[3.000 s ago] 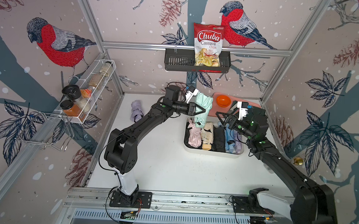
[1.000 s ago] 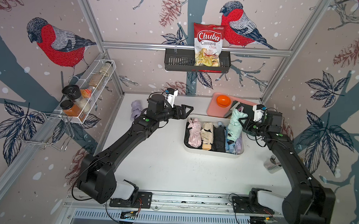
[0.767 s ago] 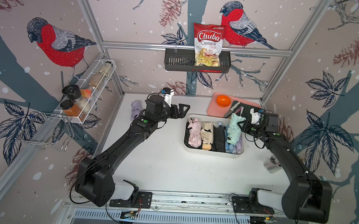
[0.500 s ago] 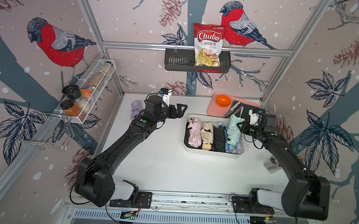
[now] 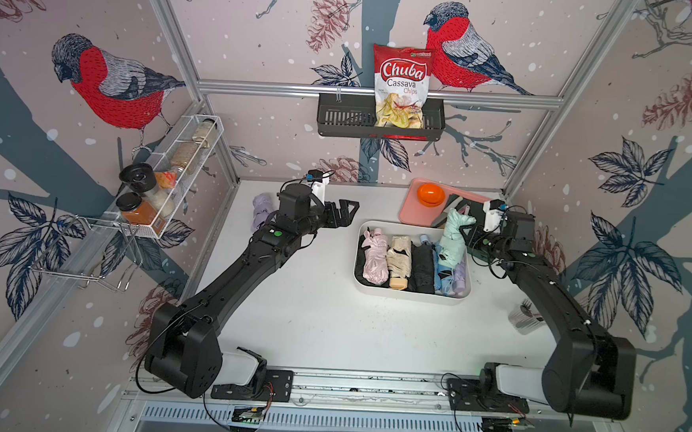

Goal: Put the umbrella into the storage box
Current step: Place the umbrella in the storage box.

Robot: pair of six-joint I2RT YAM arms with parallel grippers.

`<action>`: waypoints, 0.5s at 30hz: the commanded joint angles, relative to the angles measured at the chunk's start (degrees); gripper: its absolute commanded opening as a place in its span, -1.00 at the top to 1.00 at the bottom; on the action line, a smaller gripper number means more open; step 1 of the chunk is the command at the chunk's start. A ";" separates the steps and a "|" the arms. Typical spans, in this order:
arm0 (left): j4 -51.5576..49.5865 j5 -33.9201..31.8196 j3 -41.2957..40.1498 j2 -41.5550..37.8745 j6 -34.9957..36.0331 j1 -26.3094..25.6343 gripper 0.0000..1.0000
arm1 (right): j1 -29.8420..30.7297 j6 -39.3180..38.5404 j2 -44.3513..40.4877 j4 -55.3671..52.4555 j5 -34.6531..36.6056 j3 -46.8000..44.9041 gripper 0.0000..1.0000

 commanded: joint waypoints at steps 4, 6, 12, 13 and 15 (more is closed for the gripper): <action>1.25 -0.80 0.19 0.15 0.88 0.51 -0.96 | 0.86 -1.57 -2.13 0.17 -0.96 -2.20 1.00; 1.27 -0.73 0.17 0.20 0.98 0.60 -0.96 | 1.13 -1.68 -1.99 -0.49 -0.29 -2.62 1.00; 0.69 -0.82 0.25 0.45 1.08 1.21 -0.96 | 1.26 -2.53 -1.25 -2.70 -1.66 -2.01 1.00; 0.52 -0.78 0.26 0.47 1.07 1.38 -0.96 | 1.26 -2.70 -0.86 -3.56 -1.78 -1.38 1.00; 0.32 -0.78 0.32 0.53 1.08 1.63 -0.96 | 1.22 -2.48 0.17 -5.01 -1.29 -0.62 1.00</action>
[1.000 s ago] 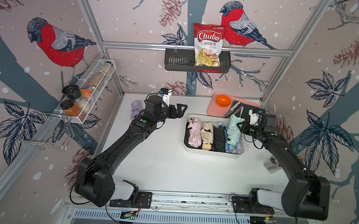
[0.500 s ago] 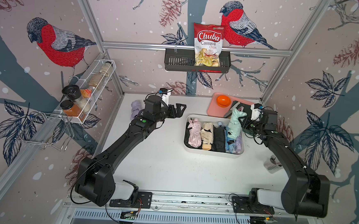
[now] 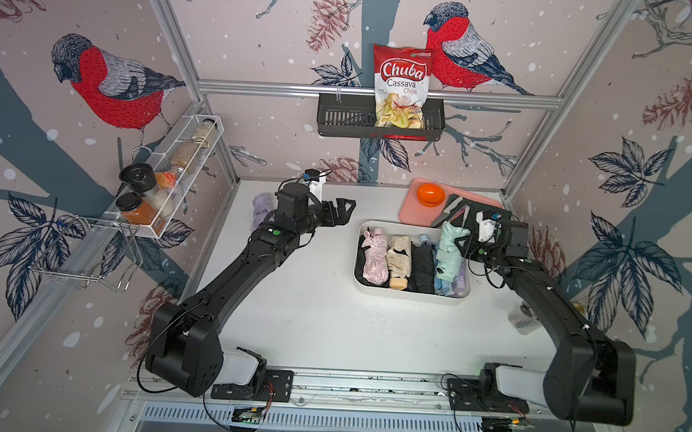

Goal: Put the umbrella into the storage box
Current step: Place the umbrella in the storage box.

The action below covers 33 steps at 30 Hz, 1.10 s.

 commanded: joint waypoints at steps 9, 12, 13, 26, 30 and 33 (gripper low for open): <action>-0.47 0.30 0.68 0.43 0.71 1.50 -0.96 | 2.07 0.93 3.62 -5.54 0.54 2.00 1.00; -0.61 0.22 0.62 0.74 0.49 2.15 -0.96 | 3.26 0.77 3.80 -5.97 0.13 2.40 1.00; -0.84 0.05 0.68 0.91 0.28 2.39 -0.96 | 3.50 0.86 3.83 -6.21 -0.16 2.53 1.00; -3.65 -4.99 1.02 1.20 -1.52 3.97 -0.97 | 5.24 4.53 7.40 -8.48 -0.94 1.37 0.89; -5.50 -10.23 0.87 1.28 -1.45 4.30 -0.97 | 5.36 5.05 10.91 -9.27 3.88 1.30 0.85; -6.28 -13.59 0.32 1.79 -1.97 4.93 -0.97 | 5.40 5.45 12.48 -9.15 5.67 2.01 0.76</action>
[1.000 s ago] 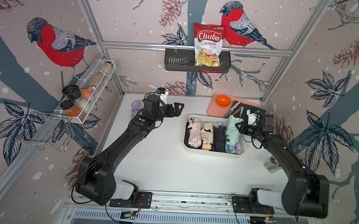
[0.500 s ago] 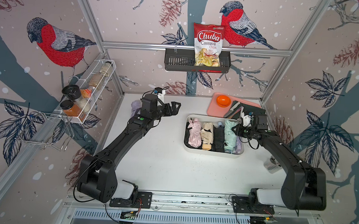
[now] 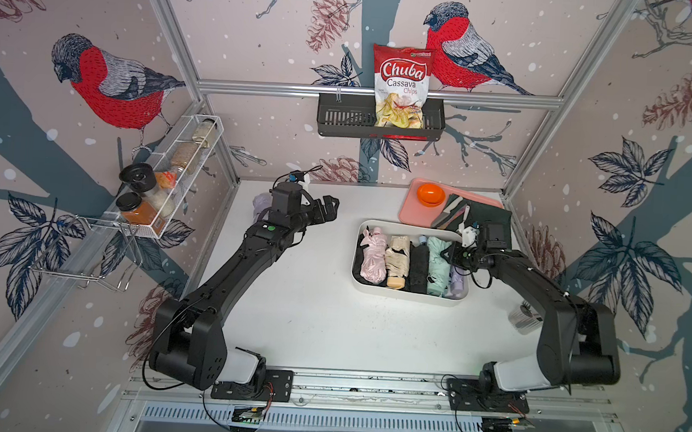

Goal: Put the umbrella into the storage box
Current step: Place the umbrella in the storage box, then pick up the umbrella from the center of the board.

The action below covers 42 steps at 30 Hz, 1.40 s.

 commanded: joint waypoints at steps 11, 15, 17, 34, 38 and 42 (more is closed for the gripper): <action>-3.63 -13.52 1.63 3.52 -0.38 4.70 -0.97 | 0.79 1.40 -4.09 -4.97 7.08 1.67 -0.16; -4.40 -16.14 3.41 5.48 0.41 7.28 -0.98 | 0.72 2.00 -6.10 -5.43 8.76 1.67 -0.33; -4.87 -17.51 4.53 6.74 1.30 8.93 -0.98 | 0.68 2.10 -7.12 -5.67 9.33 1.78 -0.40; -23.51 -21.03 34.98 37.73 5.19 21.10 -0.86 | 1.42 4.67 -20.56 -3.35 12.95 2.25 -0.82; -27.72 -20.57 41.89 42.32 2.61 21.21 -0.85 | 2.51 4.74 -21.17 -2.91 13.25 2.25 -0.82; -32.35 -21.25 46.91 45.81 -1.64 21.07 -0.86 | 3.32 4.75 -21.31 -2.70 13.79 2.59 -0.83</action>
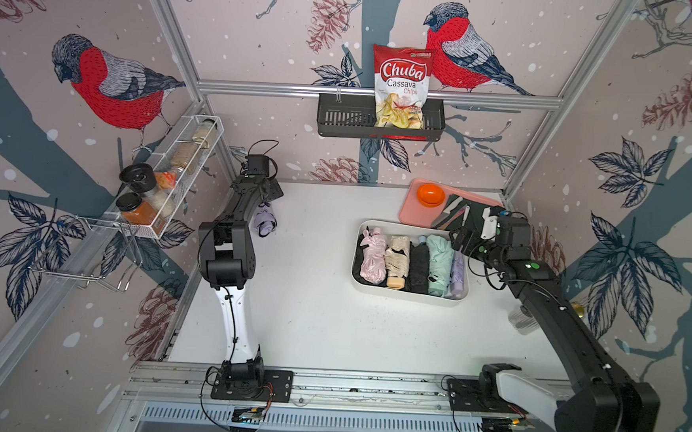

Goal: Put the umbrella into the storage box
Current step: Pick up the umbrella from the center of the board.

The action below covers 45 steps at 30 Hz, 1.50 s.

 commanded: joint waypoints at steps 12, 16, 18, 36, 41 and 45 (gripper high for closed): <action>-6.75 -7.29 -1.28 4.44 -9.83 -2.45 -0.84 | 0.78 -0.75 -1.55 1.45 1.91 0.77 -0.88; -6.34 -6.69 -1.17 5.90 -9.98 -2.40 -0.81 | 0.79 -0.80 -2.23 1.80 2.19 0.41 -0.88; -5.90 -6.20 -1.12 6.57 -10.01 -2.40 -0.75 | 0.78 -0.74 -2.26 2.04 2.11 0.18 -0.88; 3.83 3.18 -9.23 -1.19 -7.49 -4.16 0.60 | 1.95 2.40 -2.85 6.18 1.63 -3.19 -0.81; 13.16 15.52 -16.81 -9.85 -5.55 -6.72 0.82 | 2.79 5.18 -3.69 8.94 1.93 -5.45 -0.82; 19.54 26.93 -21.38 -16.07 -4.02 -9.26 0.98 | 3.31 7.25 -4.93 10.95 1.65 -6.86 -0.83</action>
